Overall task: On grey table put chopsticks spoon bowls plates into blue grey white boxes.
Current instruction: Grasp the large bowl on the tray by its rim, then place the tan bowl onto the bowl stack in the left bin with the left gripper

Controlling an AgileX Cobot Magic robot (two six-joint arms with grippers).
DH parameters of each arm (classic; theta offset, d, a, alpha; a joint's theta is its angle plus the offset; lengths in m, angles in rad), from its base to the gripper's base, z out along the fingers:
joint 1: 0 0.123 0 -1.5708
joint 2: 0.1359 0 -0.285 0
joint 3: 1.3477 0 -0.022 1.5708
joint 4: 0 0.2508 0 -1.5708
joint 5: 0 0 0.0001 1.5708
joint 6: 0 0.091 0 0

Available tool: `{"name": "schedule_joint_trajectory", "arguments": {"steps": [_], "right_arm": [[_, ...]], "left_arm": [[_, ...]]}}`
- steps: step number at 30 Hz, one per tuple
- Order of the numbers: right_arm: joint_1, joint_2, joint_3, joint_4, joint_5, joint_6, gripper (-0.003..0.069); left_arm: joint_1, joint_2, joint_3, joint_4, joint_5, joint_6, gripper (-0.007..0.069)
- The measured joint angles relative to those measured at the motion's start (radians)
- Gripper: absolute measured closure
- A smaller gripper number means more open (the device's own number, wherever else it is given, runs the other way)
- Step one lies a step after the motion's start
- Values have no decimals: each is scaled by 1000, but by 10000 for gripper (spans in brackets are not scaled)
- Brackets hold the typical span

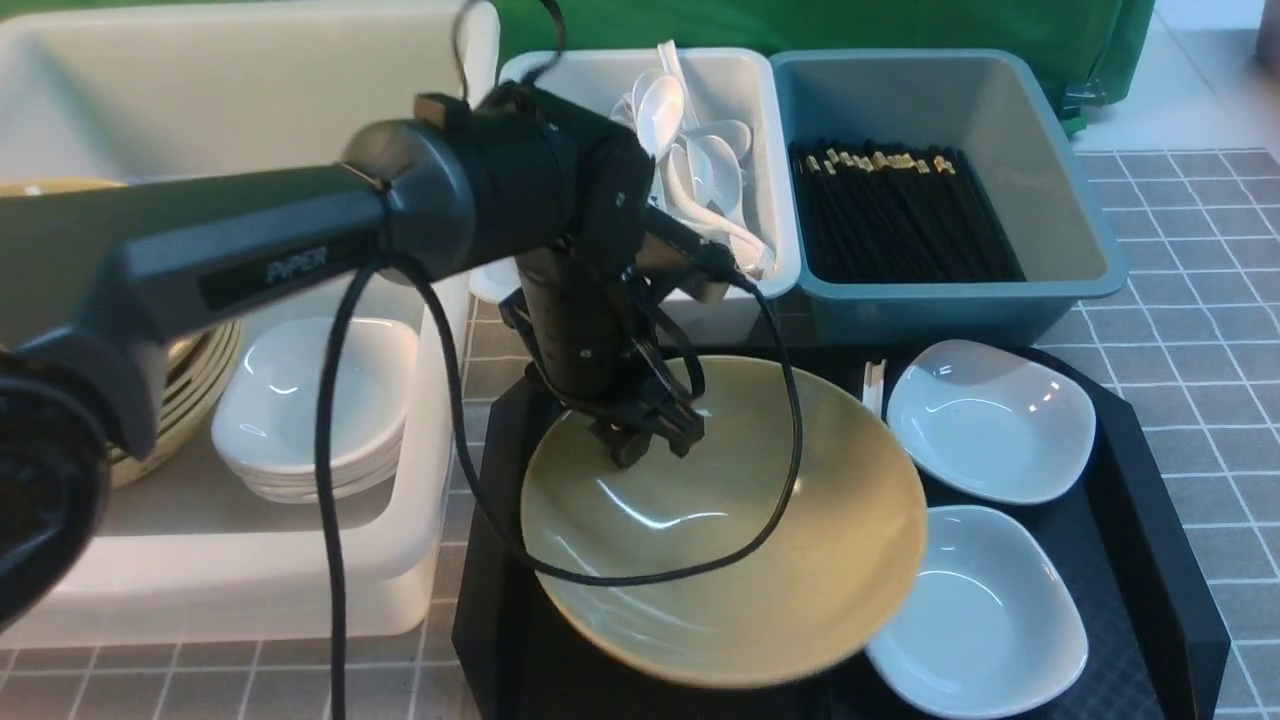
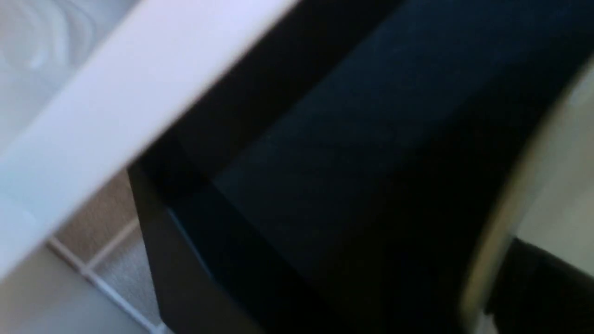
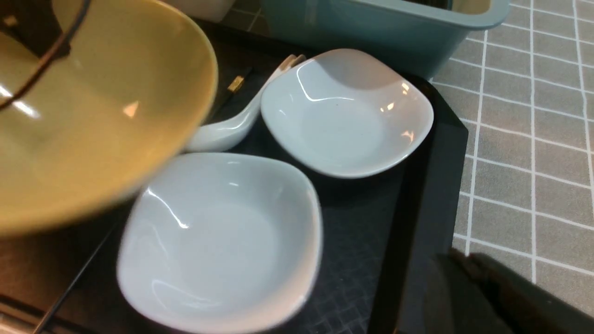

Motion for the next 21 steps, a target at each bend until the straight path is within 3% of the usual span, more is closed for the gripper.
{"name": "schedule_joint_trajectory", "arguments": {"steps": [6,8,18,21], "right_arm": [[0,0,0,0,0,0,592],[0,0,0,0,0,0,588],[0,0,0,0,-10,0,580],[0,0,0,0,-10,1,580]], "left_arm": [[79,-28,1,-180,54,105,547],[140,-64,4,-350,84,209,608],[354,-199,7,-875,162,545,618],[434,-274,11,-960,192,577,618]]}}
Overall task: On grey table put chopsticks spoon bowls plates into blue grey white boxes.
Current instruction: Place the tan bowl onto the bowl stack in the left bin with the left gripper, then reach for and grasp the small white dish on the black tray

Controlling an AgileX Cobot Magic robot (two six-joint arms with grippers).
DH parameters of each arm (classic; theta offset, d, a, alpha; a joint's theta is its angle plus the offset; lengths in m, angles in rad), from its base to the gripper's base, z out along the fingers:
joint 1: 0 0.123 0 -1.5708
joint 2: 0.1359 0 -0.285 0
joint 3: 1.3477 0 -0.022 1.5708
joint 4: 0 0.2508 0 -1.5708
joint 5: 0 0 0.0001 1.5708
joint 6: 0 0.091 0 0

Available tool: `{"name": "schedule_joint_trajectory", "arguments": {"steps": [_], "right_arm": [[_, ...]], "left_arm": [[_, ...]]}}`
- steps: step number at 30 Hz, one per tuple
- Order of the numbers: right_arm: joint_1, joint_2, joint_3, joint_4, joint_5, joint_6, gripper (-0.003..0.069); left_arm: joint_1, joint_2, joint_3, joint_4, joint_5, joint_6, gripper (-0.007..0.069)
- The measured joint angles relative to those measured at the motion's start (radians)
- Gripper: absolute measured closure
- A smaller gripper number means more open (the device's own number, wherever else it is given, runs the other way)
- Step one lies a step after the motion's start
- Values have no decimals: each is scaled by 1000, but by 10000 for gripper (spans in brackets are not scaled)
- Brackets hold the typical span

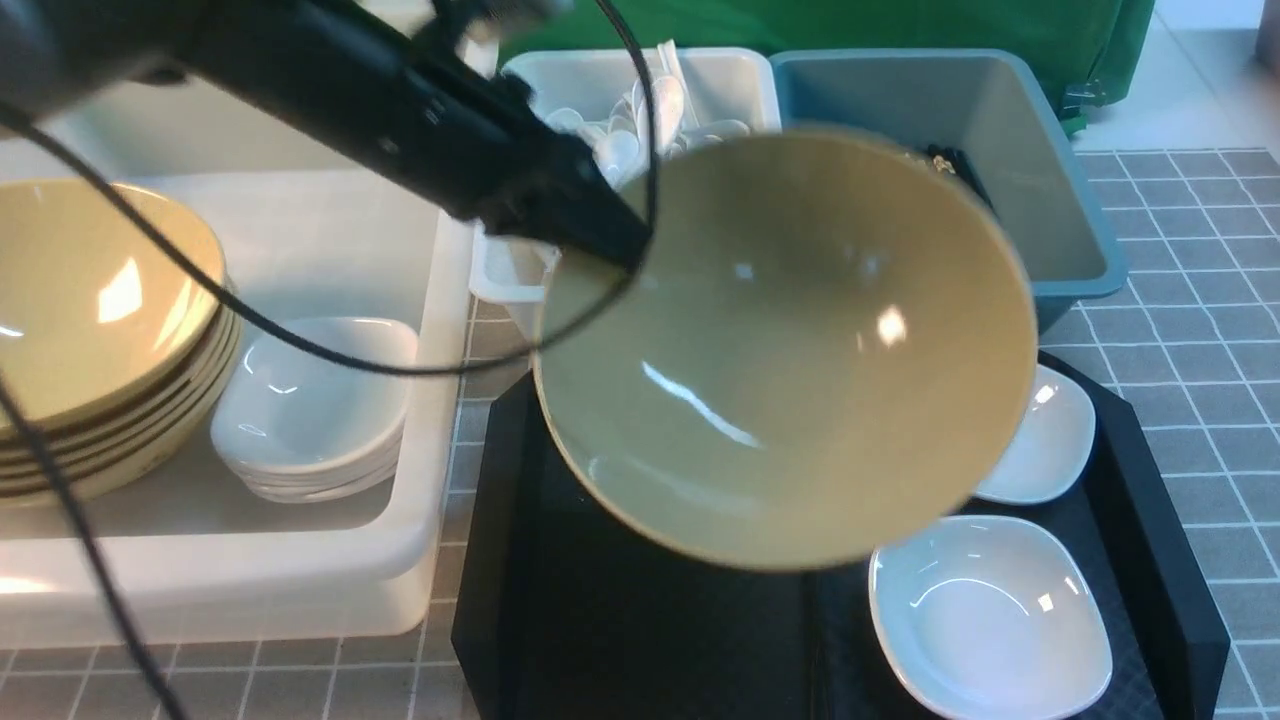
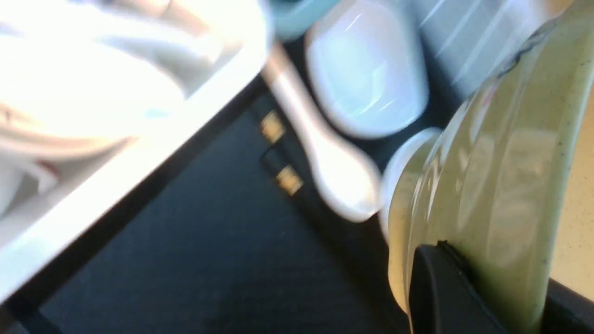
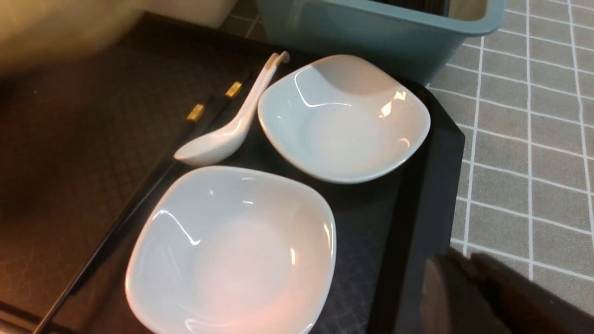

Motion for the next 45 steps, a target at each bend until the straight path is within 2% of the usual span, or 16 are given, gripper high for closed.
{"name": "schedule_joint_trajectory", "arguments": {"steps": [5,10,14,16,23,24,26,29,30,32,34,38,42,43,44,45], "right_arm": [[0,0,0,0,0,0,579],[0,0,0,0,-1,1,576],[6,0,0,0,-1,1,572],[18,0,0,0,-3,1,570],[76,6,57,3,-23,61,556],[89,16,68,8,-19,80,538],[100,31,69,14,-17,85,505],[118,133,21,23,20,99,358],[118,150,12,23,24,100,349],[121,265,-49,24,65,104,237],[121,371,-86,26,83,110,179],[122,552,-138,26,76,135,131],[122,751,-185,30,11,153,125],[122,825,-202,30,-18,171,129],[122,834,-204,30,-21,171,130],[122,892,-215,35,-45,188,144]], "left_arm": [[212,-154,0,9,10,-6,618],[595,-275,0,150,-1,-123,618],[759,-276,35,262,-106,-244,618],[788,-267,66,324,-167,-287,616],[791,-217,234,509,-309,-364,519],[791,-214,267,532,-336,-375,447],[791,-214,279,535,-342,-397,380],[790,-245,270,514,-333,-465,153],[790,-247,268,516,-331,-470,141],[790,-297,230,511,-298,-485,18],[790,-346,194,501,-276,-491,-26],[773,-454,147,443,-235,-487,-24],[670,-585,139,405,-218,-440,74],[588,-668,149,402,-236,-420,198],[588,-678,149,402,-236,-420,198],[533,-746,171,413,-260,-415,307]]}}
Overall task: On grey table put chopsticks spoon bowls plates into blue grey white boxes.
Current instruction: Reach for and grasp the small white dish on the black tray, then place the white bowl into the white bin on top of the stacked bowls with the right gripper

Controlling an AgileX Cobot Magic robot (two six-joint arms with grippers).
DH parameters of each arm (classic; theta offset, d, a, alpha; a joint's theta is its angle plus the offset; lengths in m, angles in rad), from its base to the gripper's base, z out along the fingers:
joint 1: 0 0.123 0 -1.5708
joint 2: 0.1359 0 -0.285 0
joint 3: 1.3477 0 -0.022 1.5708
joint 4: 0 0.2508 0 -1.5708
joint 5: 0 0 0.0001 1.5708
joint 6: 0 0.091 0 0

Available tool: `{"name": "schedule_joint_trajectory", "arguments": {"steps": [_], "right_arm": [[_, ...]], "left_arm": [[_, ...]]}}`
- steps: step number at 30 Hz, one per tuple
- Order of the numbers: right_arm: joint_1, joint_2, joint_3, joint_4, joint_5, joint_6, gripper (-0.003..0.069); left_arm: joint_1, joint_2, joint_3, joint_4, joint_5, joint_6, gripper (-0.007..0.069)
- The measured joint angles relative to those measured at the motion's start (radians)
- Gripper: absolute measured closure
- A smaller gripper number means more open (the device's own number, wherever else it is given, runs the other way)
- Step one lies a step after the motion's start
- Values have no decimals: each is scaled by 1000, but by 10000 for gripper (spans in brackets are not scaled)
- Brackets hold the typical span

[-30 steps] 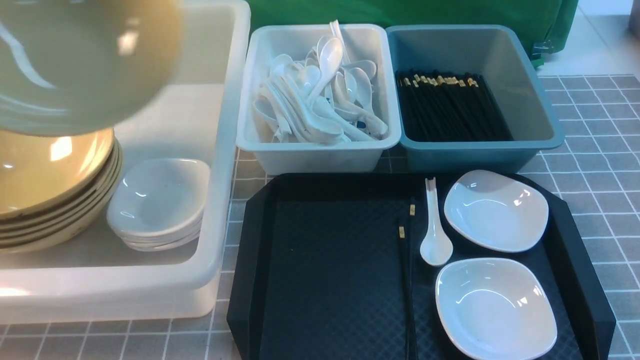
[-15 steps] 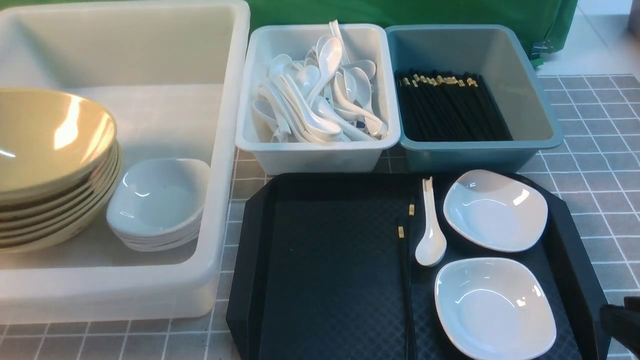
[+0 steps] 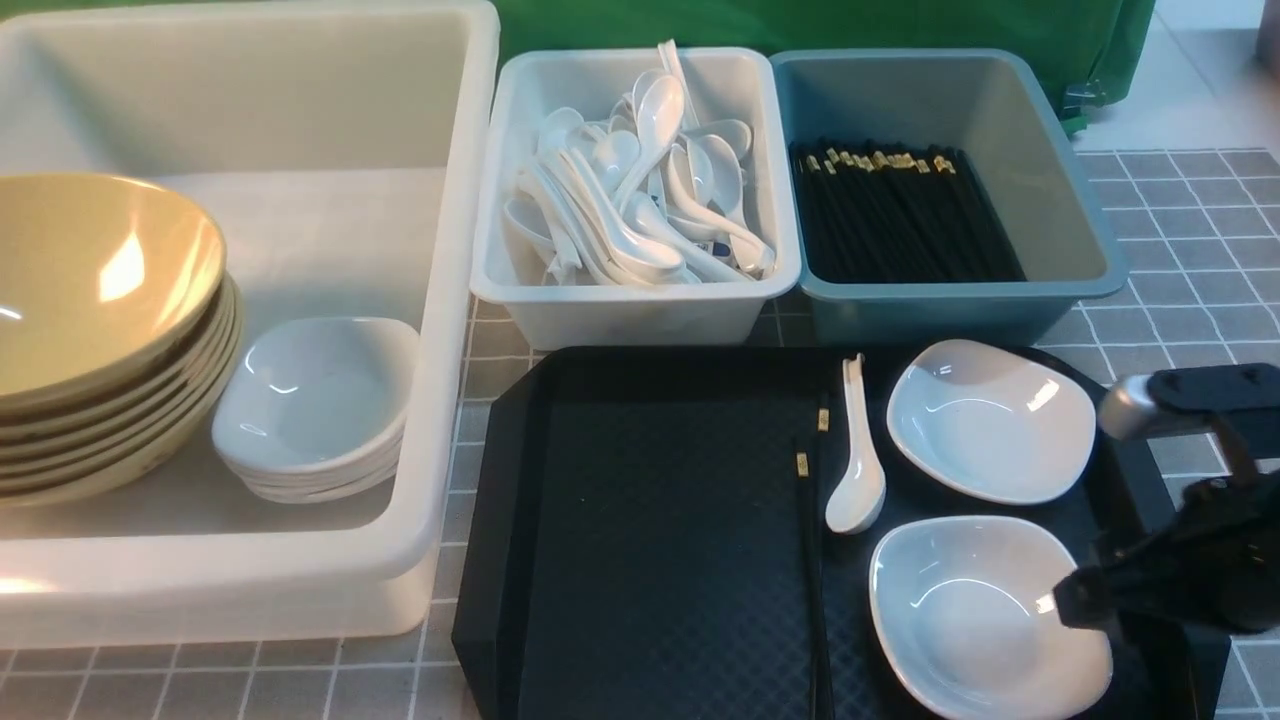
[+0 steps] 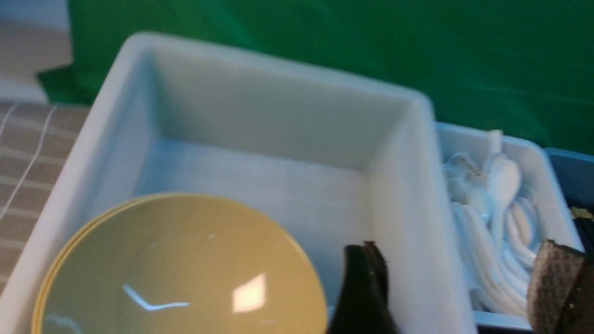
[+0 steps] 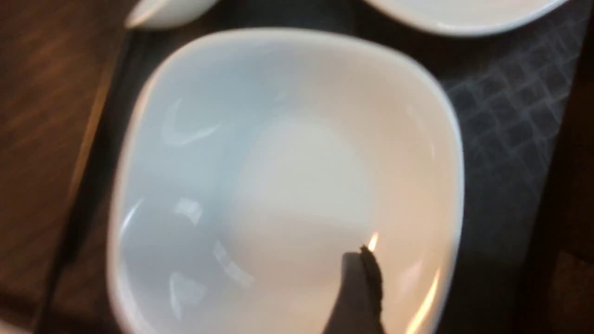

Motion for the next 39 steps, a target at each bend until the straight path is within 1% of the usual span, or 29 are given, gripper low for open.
{"name": "schedule_joint_trajectory", "arguments": {"steps": [1,2,3,4,5,6,7,9,10,11,13,15,16,18,19,22,24,26,29,31,32,33,34,35,36,38,39], "right_arm": [[0,23,-3,5,-10,2,154],[0,73,-6,24,-29,5,185],[0,104,-9,38,-41,9,221],[0,134,-11,50,-48,8,286],[0,150,-13,63,-49,3,341],[0,154,-16,70,-49,-1,389],[0,151,-17,79,-49,-6,452],[0,139,-21,86,-44,-12,503],[0,109,-21,91,-32,-28,511],[0,95,-21,91,-26,-33,518],[0,16,-24,87,-1,-44,560],[0,-24,-29,84,19,-50,578],[0,-81,-47,74,48,-56,588],[8,-144,-86,77,76,-60,588],[26,-174,-129,98,86,-73,588],[107,-188,-245,207,92,-131,588],[198,-148,-331,295,79,-179,588],[252,-114,-377,331,62,-201,588],[442,73,-565,386,-28,-233,588],[508,204,-698,396,-60,-238,588],[533,274,-768,399,-69,-239,588],[538,274,-768,399,-69,-239,588],[560,387,-879,403,-77,-236,588],[569,456,-946,403,-79,-224,588],[569,469,-959,403,-81,-220,587],[575,647,-1123,379,-78,-161,579],[575,680,-1153,368,-72,-147,574]], "left_arm": [[-23,-20,6,6,-10,1,357],[-73,-92,34,41,-28,2,474],[-104,-144,58,84,-43,3,538],[-133,-209,90,127,-54,2,585],[-157,-252,115,172,-62,-3,603],[-178,-303,149,217,-71,-14,618],[-201,-370,210,282,-85,-47,629],[-214,-415,251,324,-92,-70,632],[-226,-474,310,379,-104,-121,635],[-231,-513,346,409,-106,-147,634],[-239,-579,438,484,-108,-209,634],[-240,-608,492,531,-108,-252,634],[-240,-626,556,566,-102,-299,634],[-240,-620,606,588,-80,-355,634],[-240,-597,623,594,-60,-377,634],[-240,-501,630,594,-48,-398,634],[-240,-438,618,564,-52,-398,634],[-240,-412,608,536,-58,-398,634],[-240,-376,578,436,-77,-384,634],[-240,-382,576,354,-82,-350,634],[-240,-390,576,333,-79,-338,634],[-240,-393,576,320,-77,-326,634],[-240,-412,576,272,-63,-300,634],[-240,-425,576,254,-53,-285,634],[-240,-432,576,246,-47,-280,634],[-240,-485,576,209,-8,-259,634],[-240,-507,576,200,8,-259,634]]}}
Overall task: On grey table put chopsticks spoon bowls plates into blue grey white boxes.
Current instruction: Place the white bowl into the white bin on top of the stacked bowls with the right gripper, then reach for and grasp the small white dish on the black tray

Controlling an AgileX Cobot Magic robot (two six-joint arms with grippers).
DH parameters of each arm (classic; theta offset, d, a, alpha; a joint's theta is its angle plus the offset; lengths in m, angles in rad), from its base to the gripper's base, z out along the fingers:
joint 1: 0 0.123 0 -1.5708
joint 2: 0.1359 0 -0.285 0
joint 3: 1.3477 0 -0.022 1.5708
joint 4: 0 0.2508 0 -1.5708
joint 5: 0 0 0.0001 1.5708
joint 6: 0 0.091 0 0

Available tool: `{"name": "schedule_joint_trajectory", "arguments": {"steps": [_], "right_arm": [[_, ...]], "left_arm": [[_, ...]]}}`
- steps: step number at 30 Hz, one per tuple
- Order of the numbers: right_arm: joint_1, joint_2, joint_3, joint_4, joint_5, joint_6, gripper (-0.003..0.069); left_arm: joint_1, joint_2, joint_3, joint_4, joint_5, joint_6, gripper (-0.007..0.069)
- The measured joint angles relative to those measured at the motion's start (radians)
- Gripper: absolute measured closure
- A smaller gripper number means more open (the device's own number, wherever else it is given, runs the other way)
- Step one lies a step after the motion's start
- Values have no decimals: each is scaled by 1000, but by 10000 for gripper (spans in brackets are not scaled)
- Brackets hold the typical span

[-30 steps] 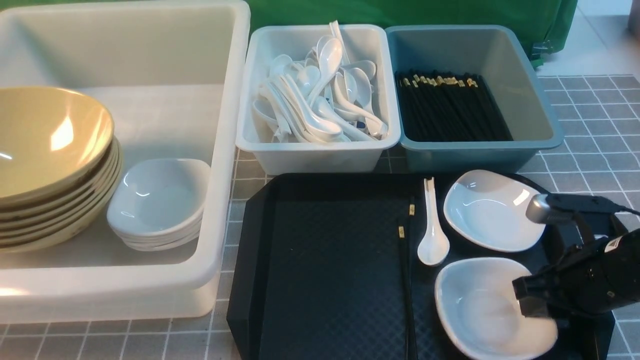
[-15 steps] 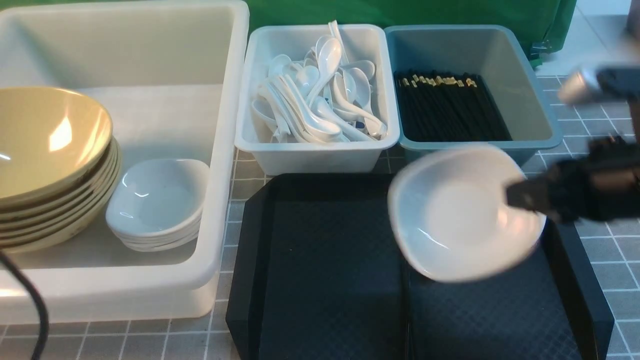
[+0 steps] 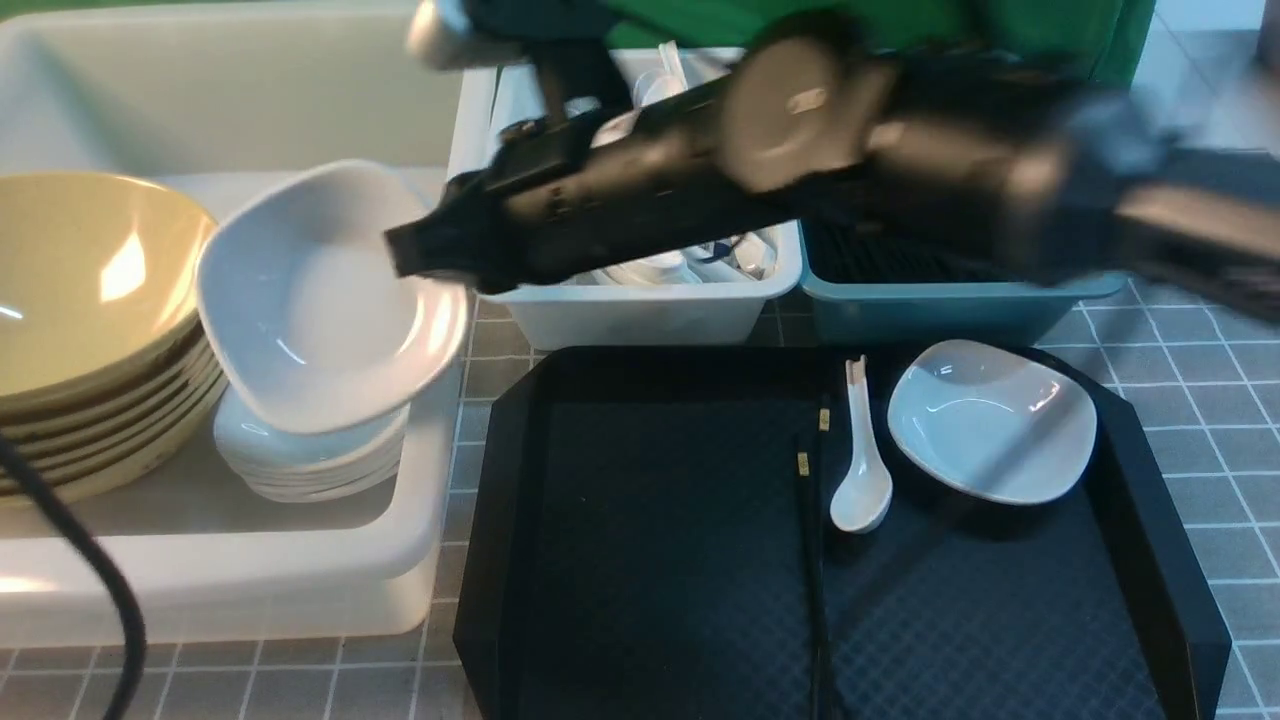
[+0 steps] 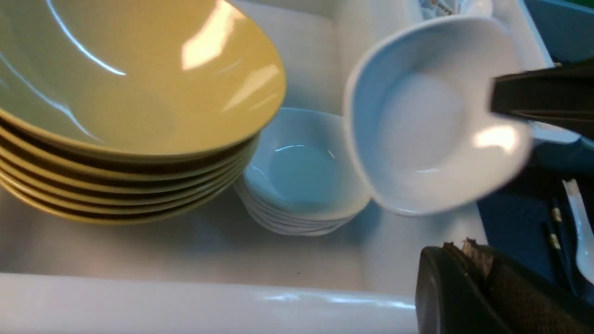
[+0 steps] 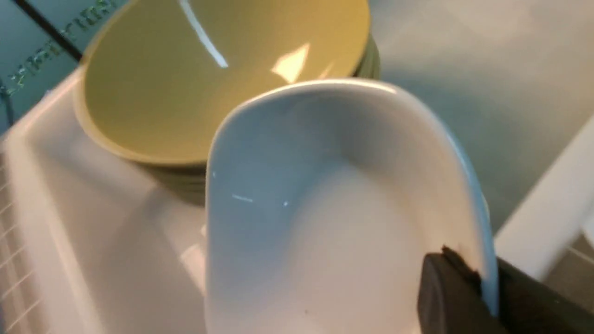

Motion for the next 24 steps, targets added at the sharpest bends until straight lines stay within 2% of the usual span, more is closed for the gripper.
{"name": "schedule_joint_trajectory", "arguments": {"steps": [2,4,7,8,12,13,14,15,18,20,21,24], "right_arm": [[1,81,-89,-32,18,69,550],[4,142,-172,-115,43,154,503],[6,152,-201,-170,56,201,466],[6,149,-210,-196,69,224,426],[1,108,-216,-280,175,237,305],[-4,78,-216,-342,252,238,272],[-4,78,-216,-352,252,238,267],[-11,30,-210,-431,342,238,240],[-42,-94,-177,-656,468,234,219],[-81,-160,-137,-754,498,242,219],[-139,-207,-86,-792,511,252,222],[-264,-266,60,-793,524,262,268]], "left_arm": [[0,-34,-1,-9,28,3,634],[0,-69,-1,-9,58,3,634],[0,-83,-1,-9,65,4,634],[0,-89,3,-11,65,6,634],[0,-93,34,-11,48,24,634],[0,-93,47,-8,40,34,634],[0,-93,49,-8,39,38,634],[0,-93,68,-8,30,53,634],[0,-93,114,3,8,82,634],[0,-93,146,4,-11,100,634],[0,-93,181,4,-26,114,634],[0,-93,247,5,-70,129,634]]}}
